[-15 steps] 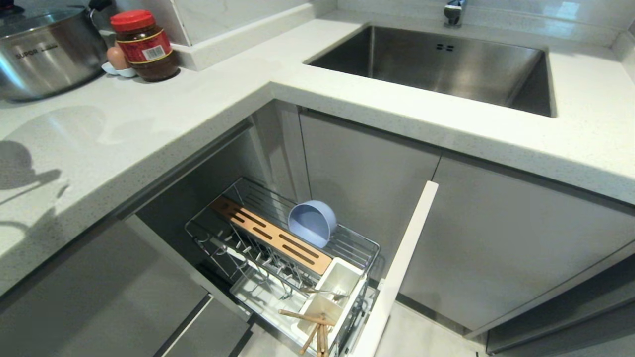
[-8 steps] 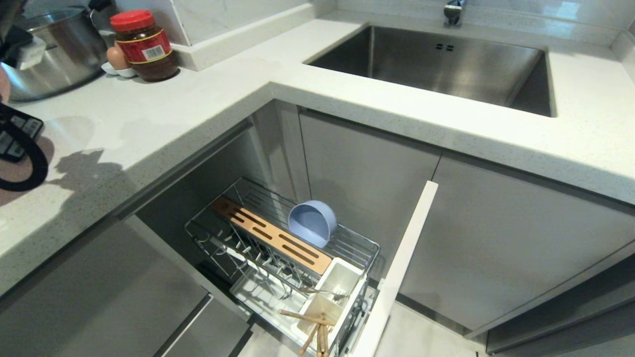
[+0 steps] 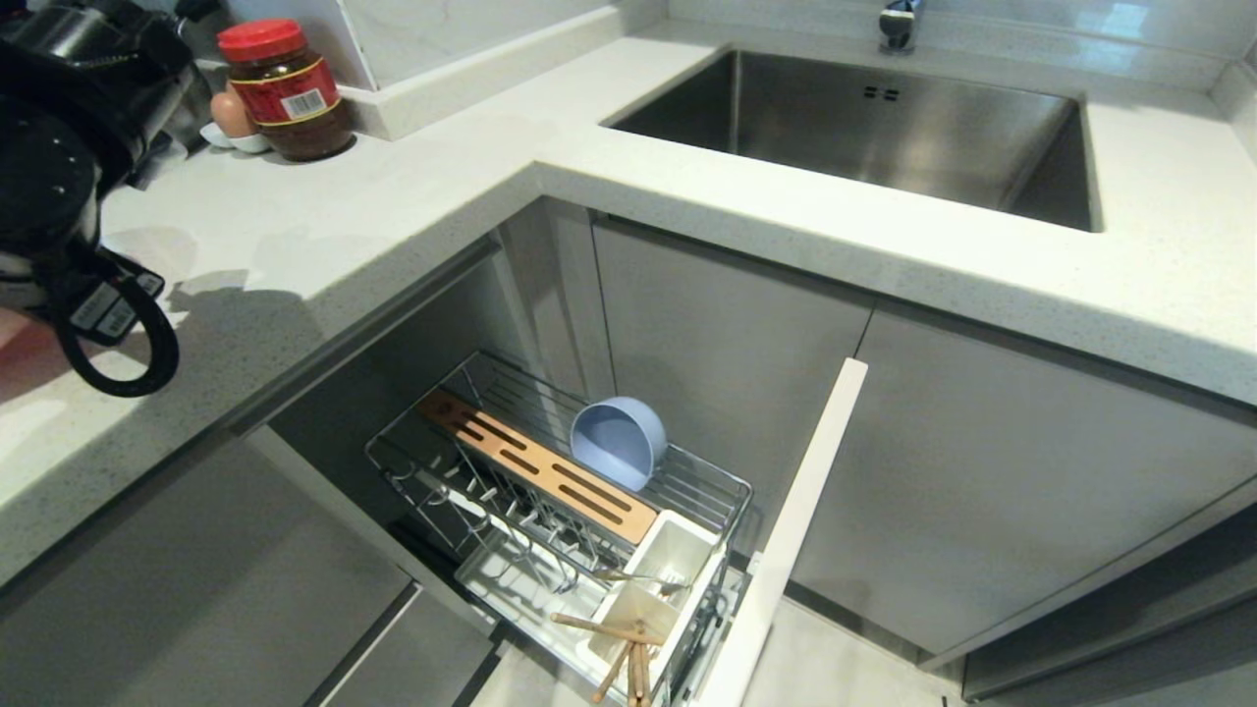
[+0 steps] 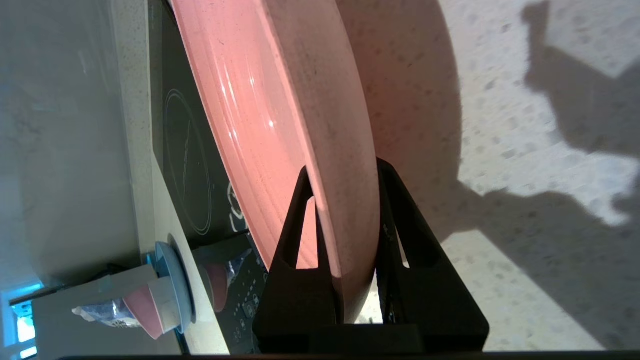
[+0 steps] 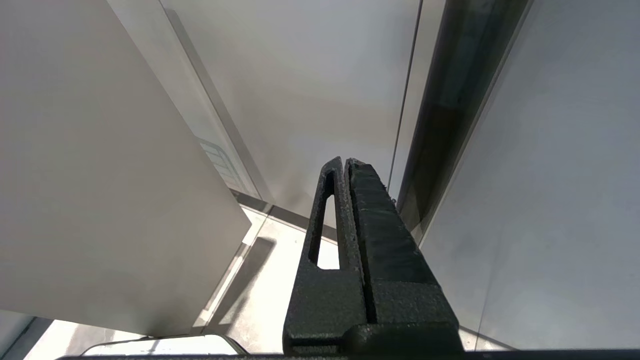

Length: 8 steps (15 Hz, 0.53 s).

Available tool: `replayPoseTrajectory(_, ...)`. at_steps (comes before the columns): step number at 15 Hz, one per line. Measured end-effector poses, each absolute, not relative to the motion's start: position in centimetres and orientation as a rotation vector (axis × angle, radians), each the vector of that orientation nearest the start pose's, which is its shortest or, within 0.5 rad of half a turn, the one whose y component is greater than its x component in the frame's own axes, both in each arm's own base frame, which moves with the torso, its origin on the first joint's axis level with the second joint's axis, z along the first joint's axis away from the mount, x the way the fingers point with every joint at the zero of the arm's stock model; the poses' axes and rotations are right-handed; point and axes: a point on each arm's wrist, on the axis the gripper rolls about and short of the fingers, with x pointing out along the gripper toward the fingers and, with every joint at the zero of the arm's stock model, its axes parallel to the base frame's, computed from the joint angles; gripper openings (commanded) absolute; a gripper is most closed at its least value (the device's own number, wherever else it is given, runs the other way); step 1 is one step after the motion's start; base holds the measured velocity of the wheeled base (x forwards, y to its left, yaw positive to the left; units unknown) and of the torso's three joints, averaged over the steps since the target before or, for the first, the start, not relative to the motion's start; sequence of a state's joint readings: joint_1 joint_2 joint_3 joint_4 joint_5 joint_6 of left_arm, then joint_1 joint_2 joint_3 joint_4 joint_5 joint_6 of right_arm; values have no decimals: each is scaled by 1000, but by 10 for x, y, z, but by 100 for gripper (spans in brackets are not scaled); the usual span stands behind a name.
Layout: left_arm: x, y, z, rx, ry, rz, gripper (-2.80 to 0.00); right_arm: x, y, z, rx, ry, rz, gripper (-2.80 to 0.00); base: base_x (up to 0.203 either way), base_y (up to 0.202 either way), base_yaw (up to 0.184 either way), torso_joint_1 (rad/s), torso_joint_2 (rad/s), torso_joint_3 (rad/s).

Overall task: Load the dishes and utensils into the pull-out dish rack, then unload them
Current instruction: Take the plate out of the cupboard

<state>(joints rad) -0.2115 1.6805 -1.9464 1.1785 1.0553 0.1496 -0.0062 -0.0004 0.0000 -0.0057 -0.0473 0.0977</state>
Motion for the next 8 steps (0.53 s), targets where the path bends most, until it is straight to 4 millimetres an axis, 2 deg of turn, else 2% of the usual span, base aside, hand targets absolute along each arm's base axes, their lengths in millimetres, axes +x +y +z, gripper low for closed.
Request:
replayPoseTrajectory(4, 242, -32, 341, 699, 830, 724, -280, -23, -1, 76, 98, -9, -53, -280, 0, 0, 0, 0, 0, 0)
replayPoseTrajectory(5, 242, -33, 341, 700, 831, 723, 0, -23, -1, 76, 98, -9, -53, -280, 0, 0, 0, 0, 0, 0)
replayPoseTrajectory(8, 244, -33, 340, 699, 831, 724, 0, -23, -1, 76, 98, -9, -53, -280, 0, 0, 0, 0, 0, 0)
